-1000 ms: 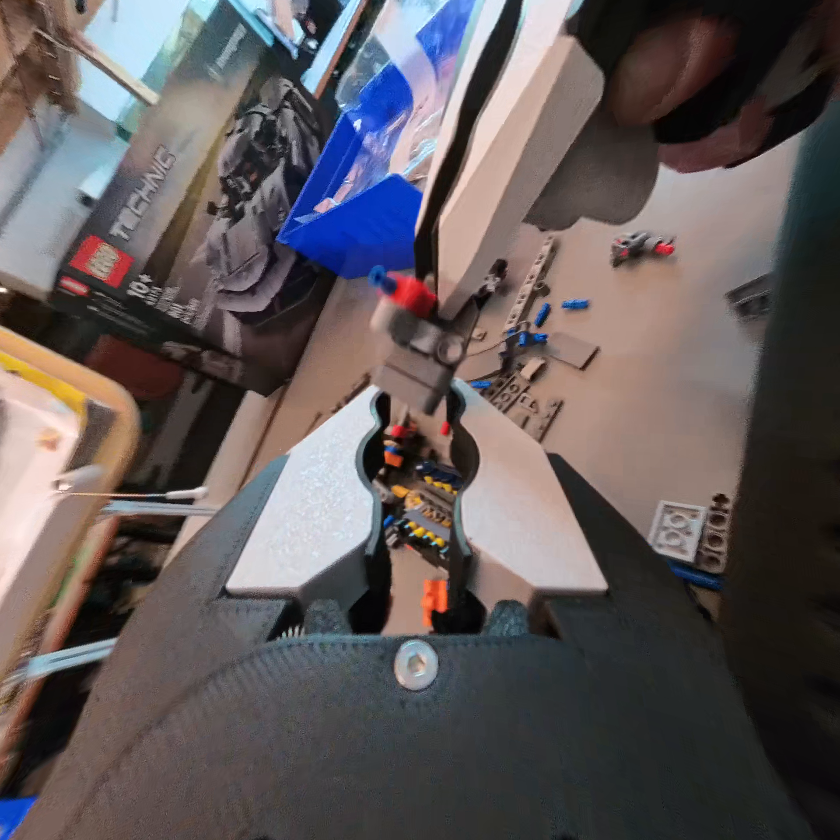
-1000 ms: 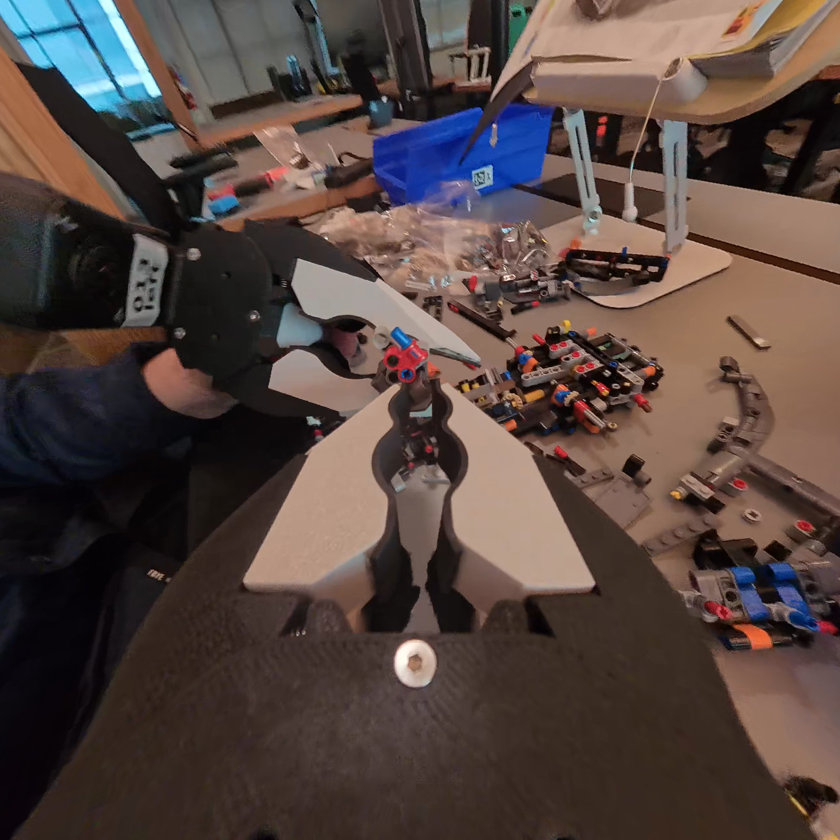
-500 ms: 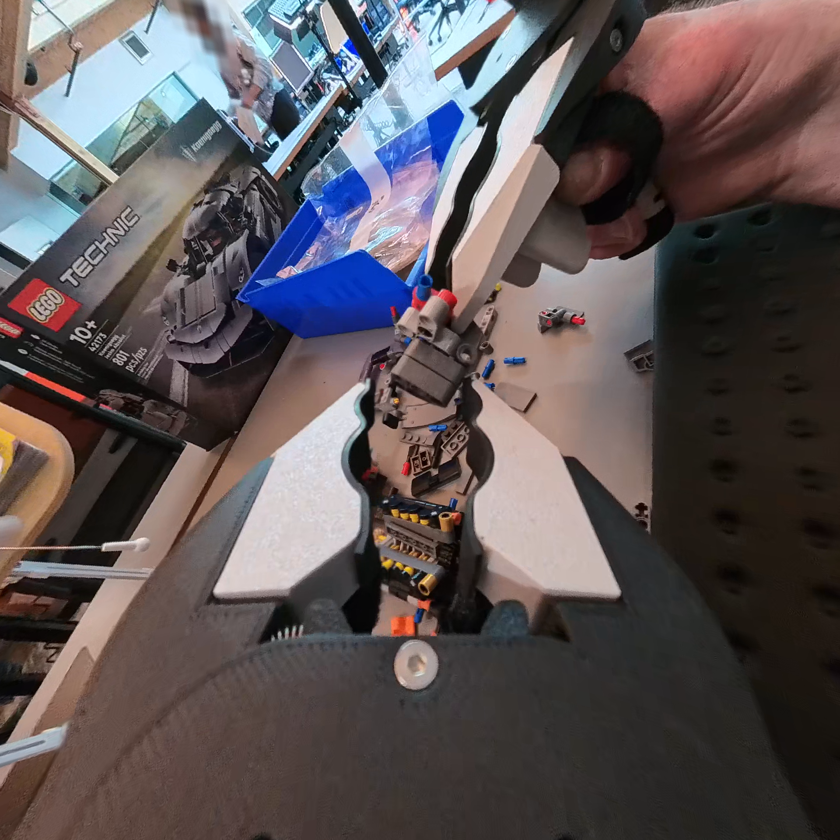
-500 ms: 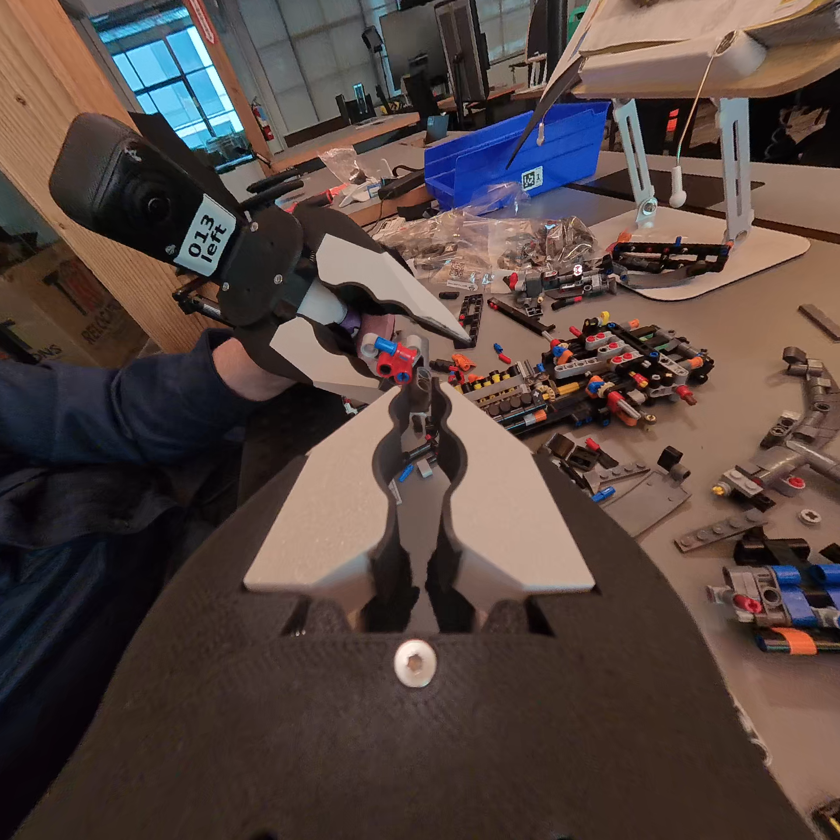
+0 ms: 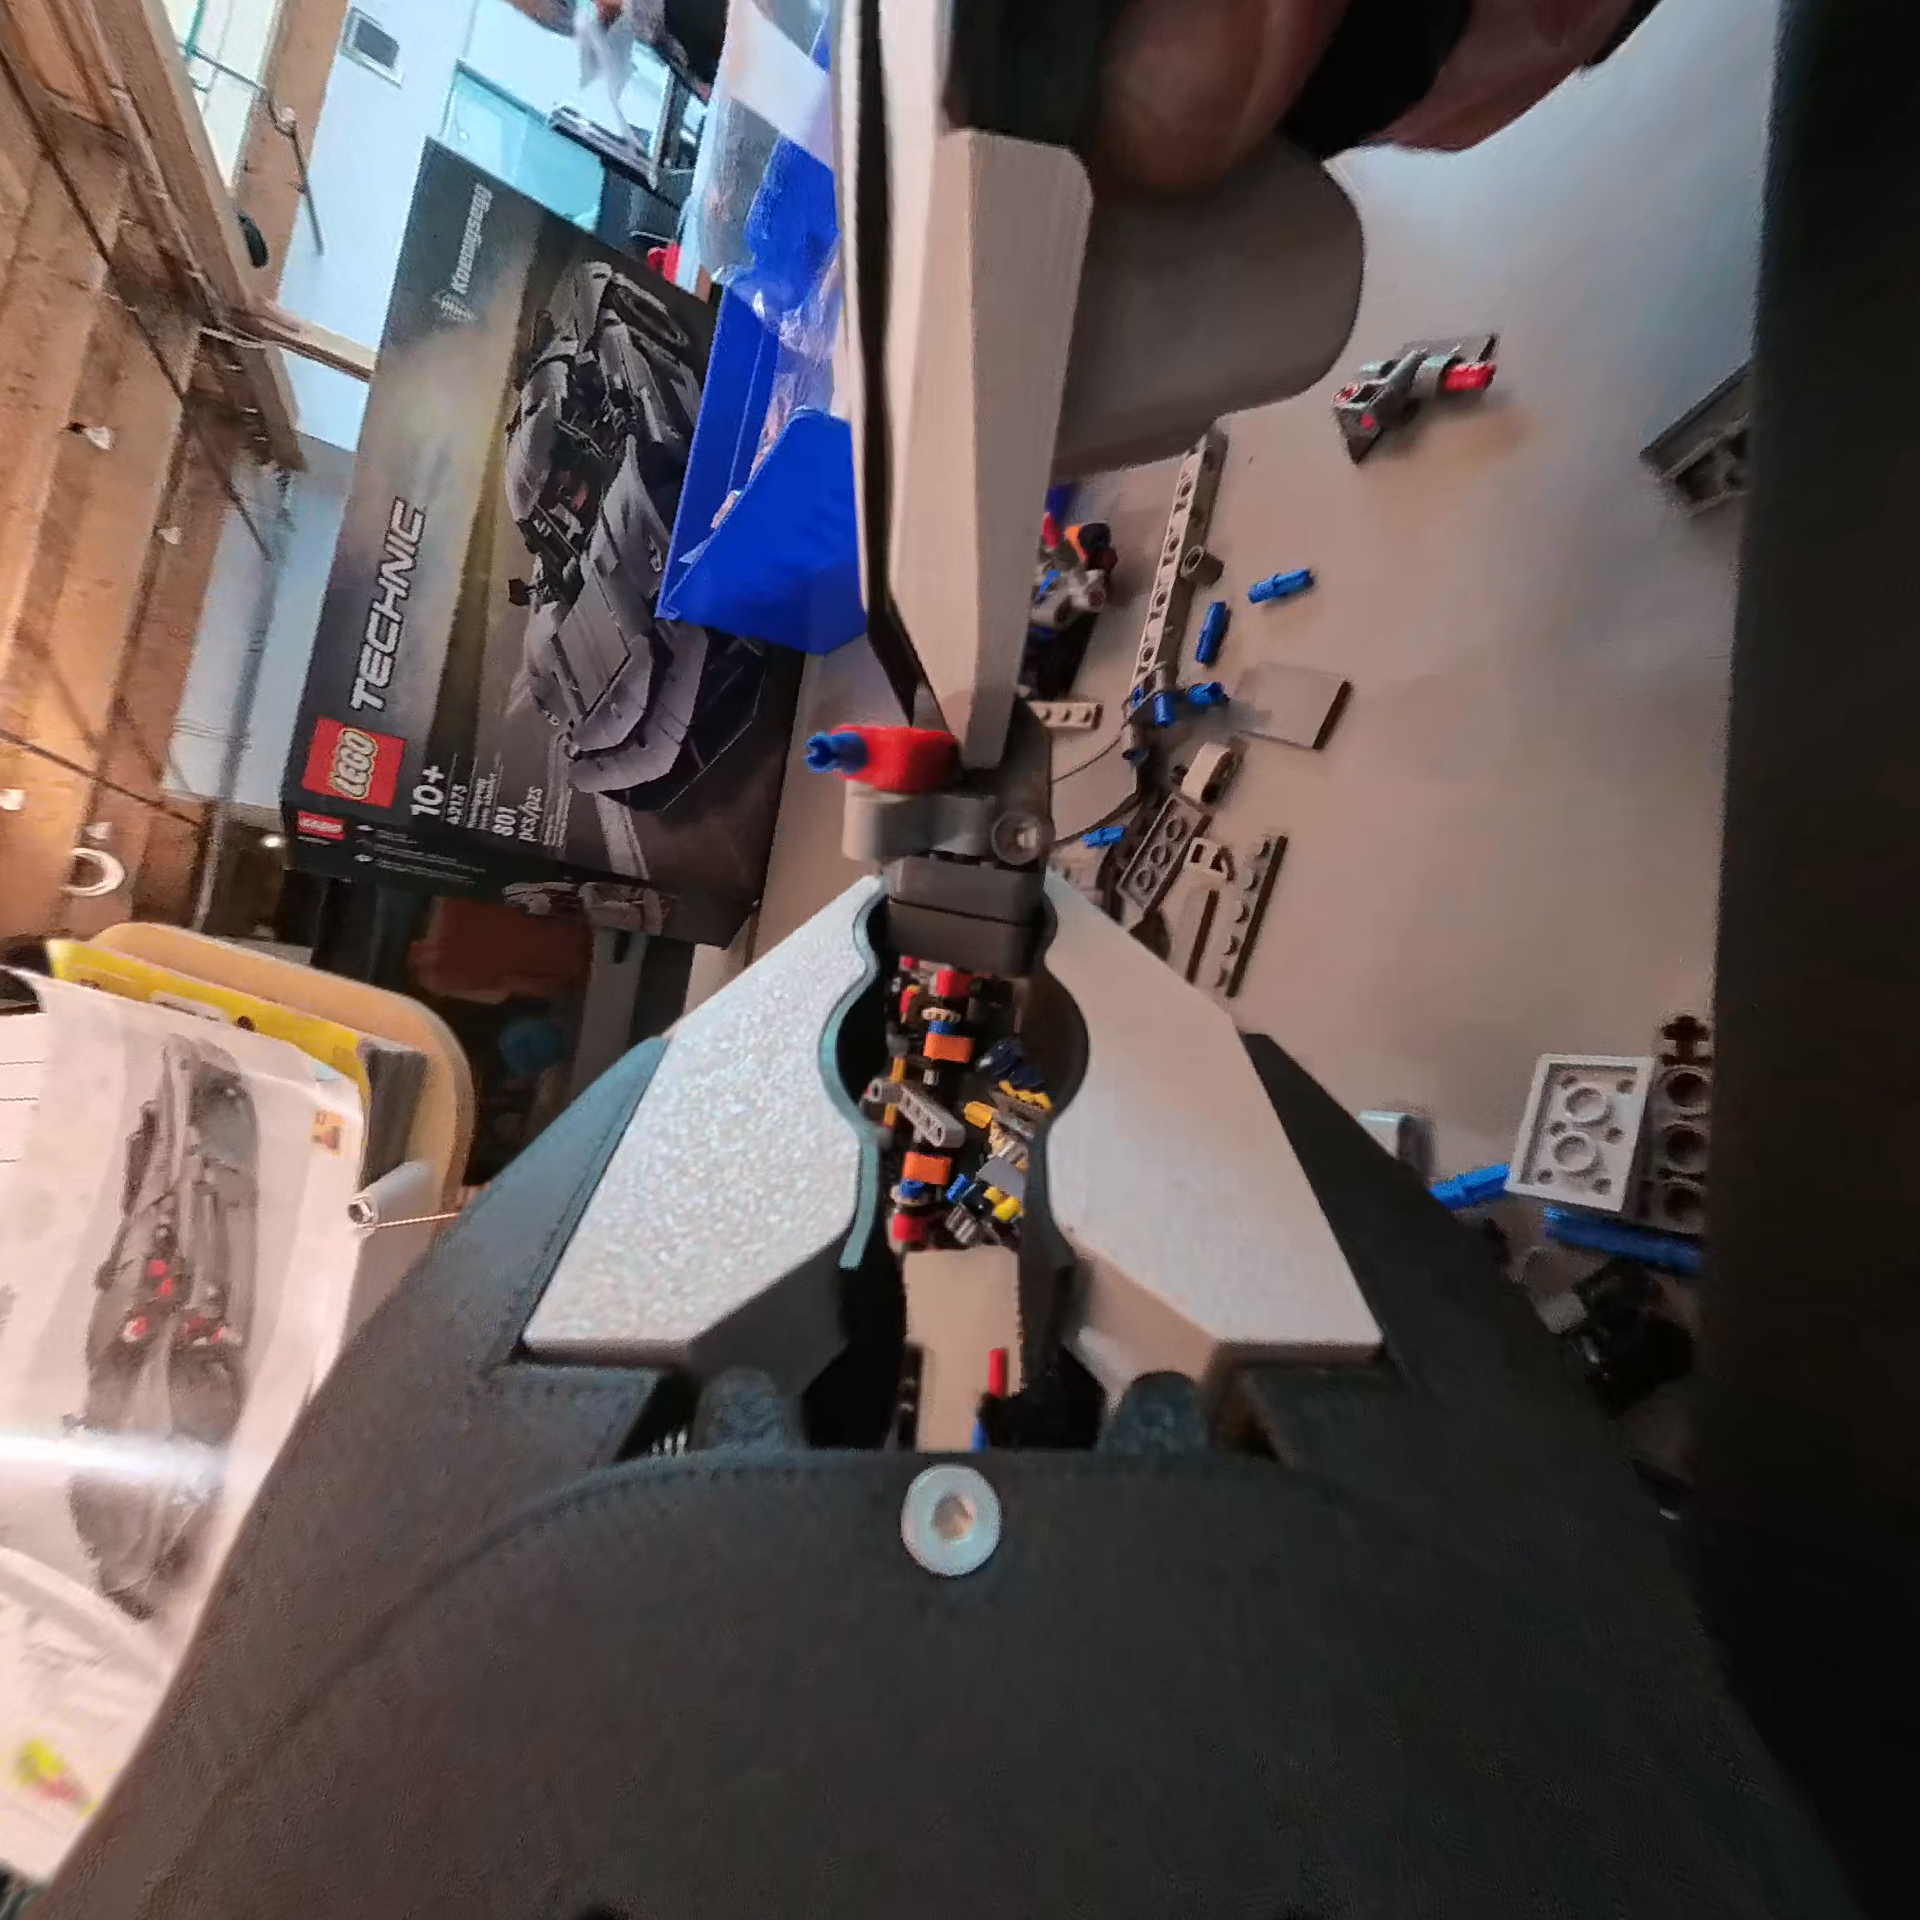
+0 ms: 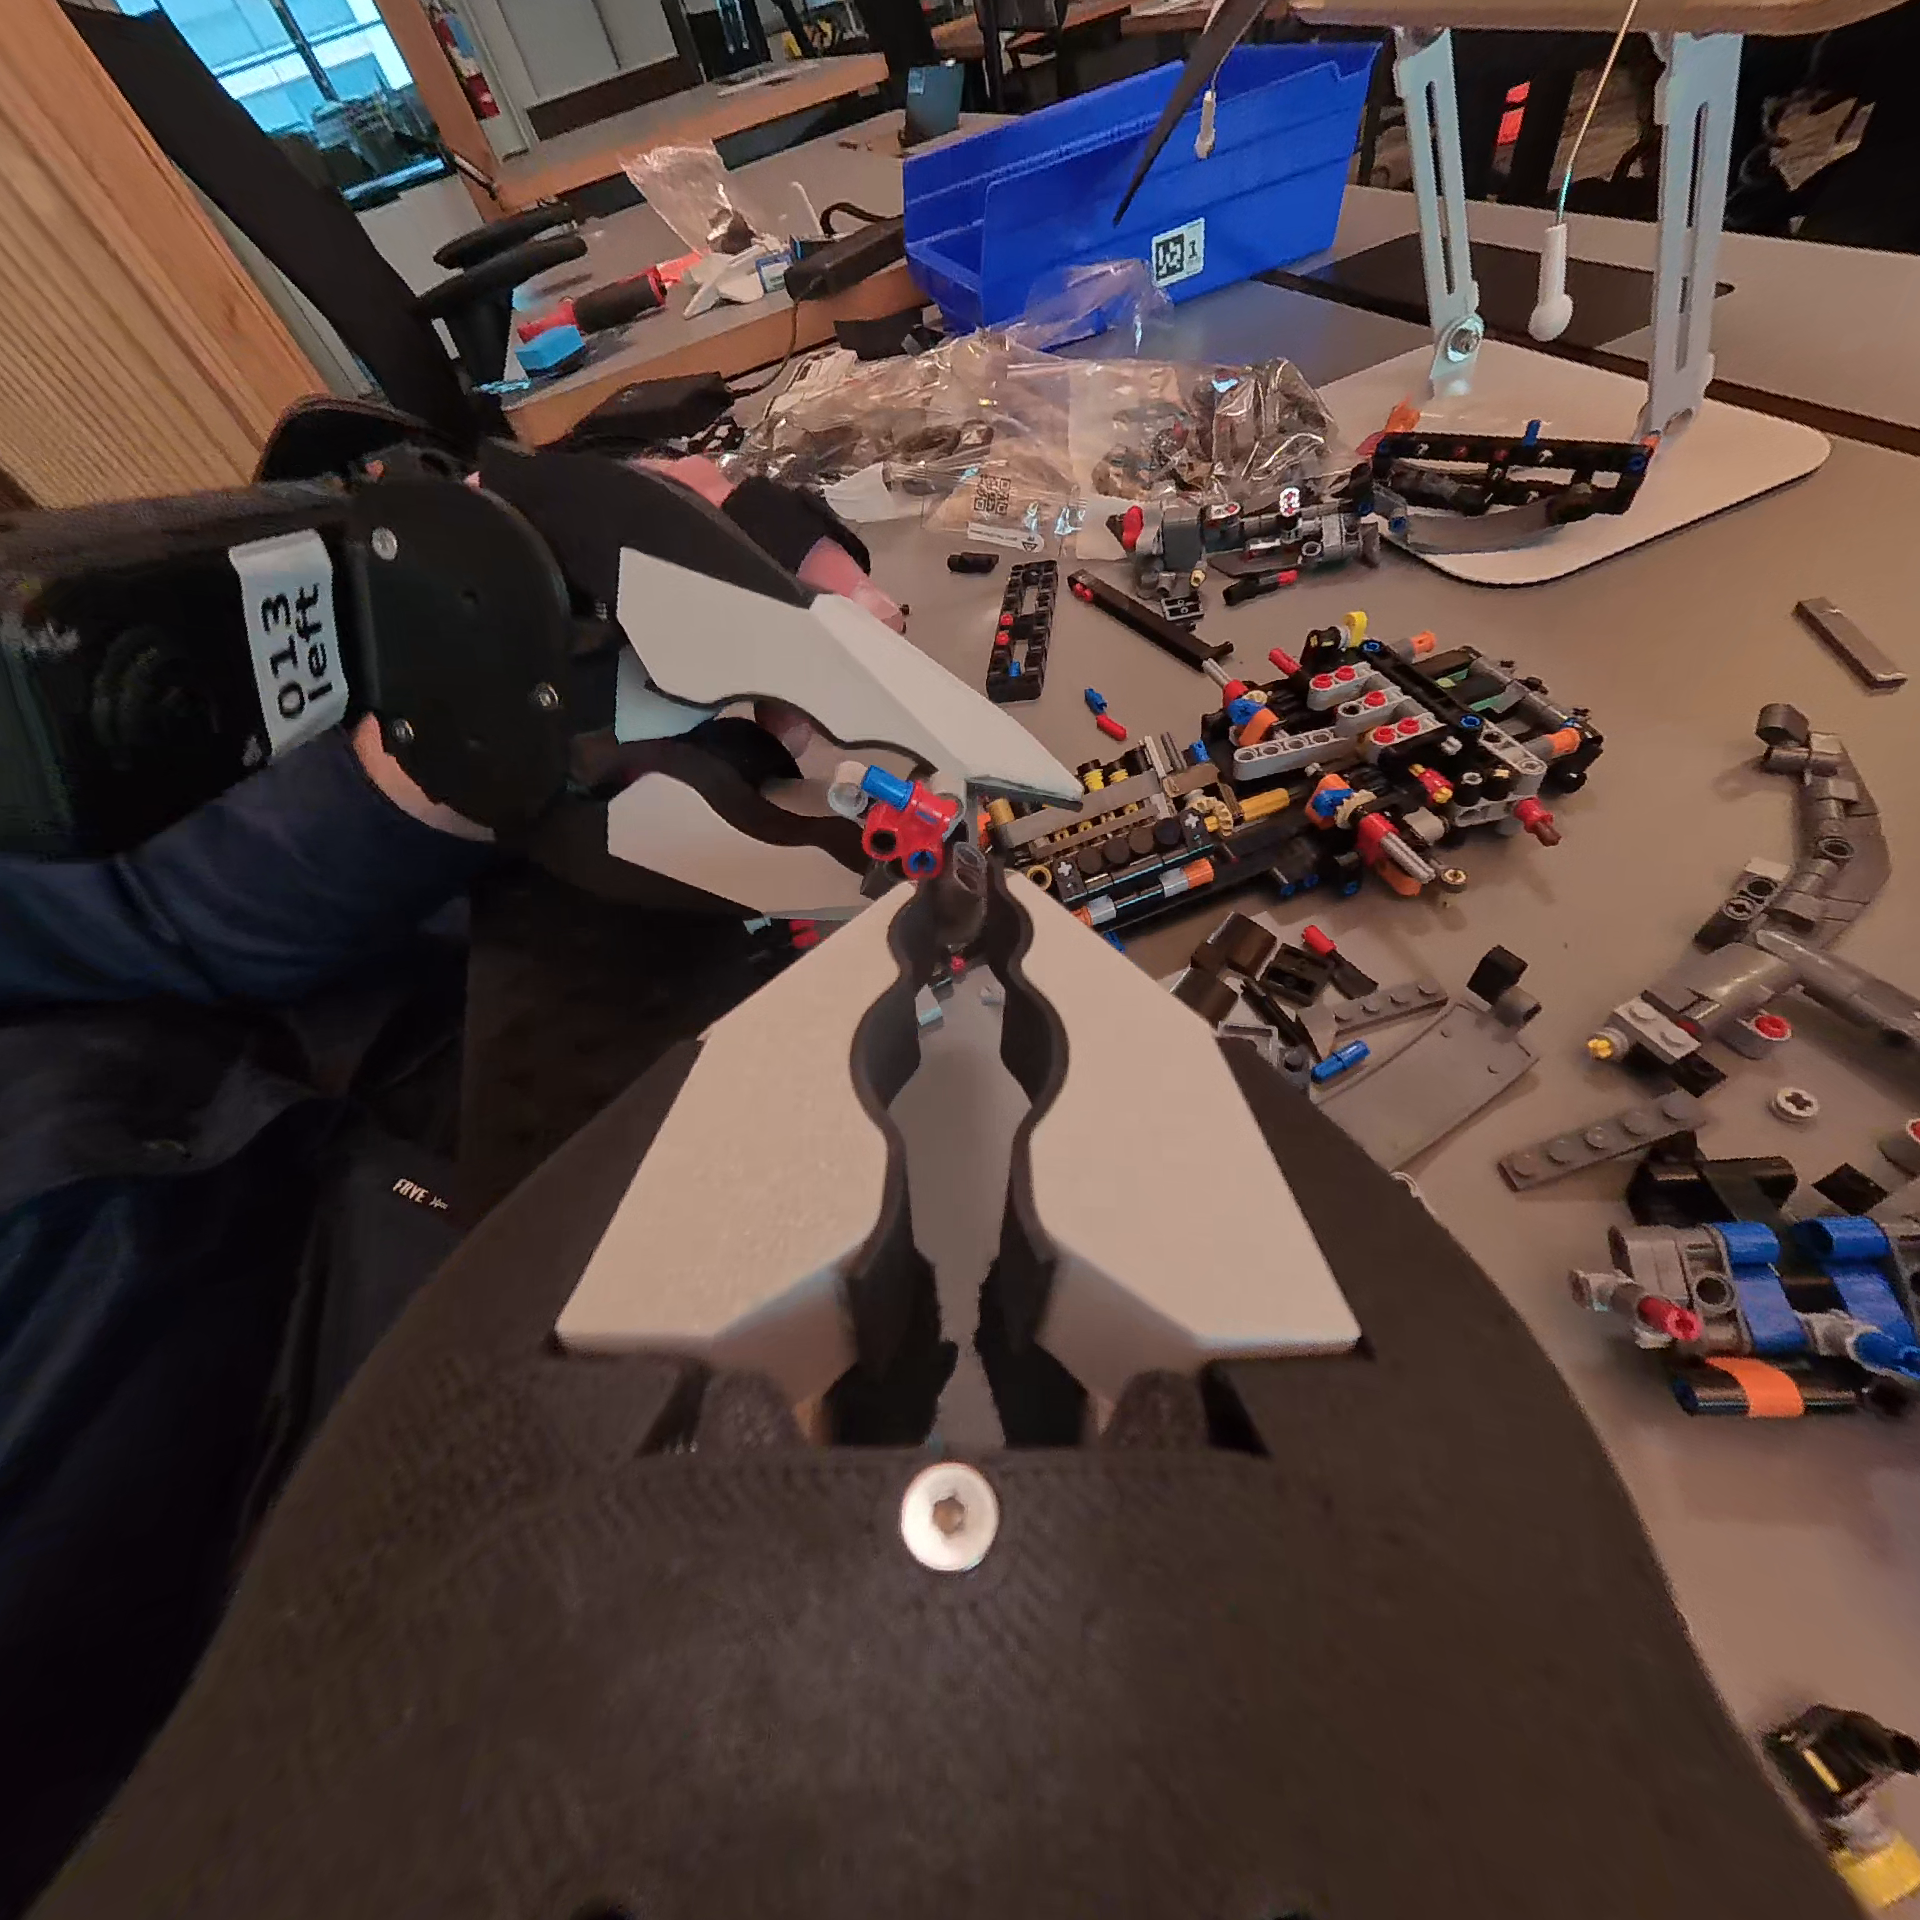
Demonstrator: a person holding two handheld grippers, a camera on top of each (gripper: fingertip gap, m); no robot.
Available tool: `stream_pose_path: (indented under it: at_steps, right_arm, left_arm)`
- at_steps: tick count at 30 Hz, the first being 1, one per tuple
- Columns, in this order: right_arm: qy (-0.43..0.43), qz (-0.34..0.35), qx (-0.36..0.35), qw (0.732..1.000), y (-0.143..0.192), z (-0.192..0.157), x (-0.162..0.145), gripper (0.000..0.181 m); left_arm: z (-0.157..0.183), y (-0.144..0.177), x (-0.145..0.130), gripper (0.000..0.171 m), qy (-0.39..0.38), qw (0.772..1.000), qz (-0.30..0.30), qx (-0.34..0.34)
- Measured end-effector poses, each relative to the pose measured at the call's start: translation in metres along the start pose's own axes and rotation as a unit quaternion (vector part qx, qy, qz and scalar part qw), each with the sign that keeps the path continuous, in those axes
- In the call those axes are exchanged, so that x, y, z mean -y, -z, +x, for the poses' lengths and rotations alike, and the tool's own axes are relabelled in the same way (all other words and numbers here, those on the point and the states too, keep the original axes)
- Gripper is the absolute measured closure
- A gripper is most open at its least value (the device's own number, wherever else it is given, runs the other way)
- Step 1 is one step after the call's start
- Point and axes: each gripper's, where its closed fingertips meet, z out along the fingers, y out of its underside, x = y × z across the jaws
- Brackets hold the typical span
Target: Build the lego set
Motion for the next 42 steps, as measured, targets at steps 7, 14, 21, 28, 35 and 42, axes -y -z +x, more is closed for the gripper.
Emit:
stream_pose_path:
  at_steps: [7, 14, 21, 28, 35, 42]
  right_arm:
    - [-0.040, 0.004, 0.021, 0.999, -0.004, -0.001, -0.001, 0.173]
    - [-0.050, -0.005, 0.021, 0.999, -0.004, -0.002, -0.003, 0.177]
    - [-0.045, -0.010, 0.040, 0.998, -0.006, -0.008, -0.006, 0.177]
    - [-0.044, -0.005, 0.067, 0.997, -0.004, -0.015, -0.005, 0.177]
    - [-0.043, -0.010, 0.091, 0.995, -0.005, -0.023, -0.007, 0.177]
    - [-0.049, -0.028, 0.119, 0.991, -0.009, -0.031, -0.014, 0.177]
  left_arm:
    - [-0.002, -0.002, -0.003, 0.155, -0.032, 0.999, -0.024, 0.025]
    - [-0.001, -0.002, -0.008, 0.155, -0.053, 0.997, -0.050, 0.028]
    - [0.000, 0.004, -0.008, 0.155, -0.051, 0.998, -0.036, 0.017]
    - [0.005, 0.010, -0.001, 0.155, 0.000, 1.000, 0.000, -0.018]
    - [0.010, 0.017, -0.001, 0.155, 0.005, 0.999, 0.021, -0.039]
    - [0.024, 0.025, 0.001, 0.153, 0.055, 0.993, 0.048, -0.091]
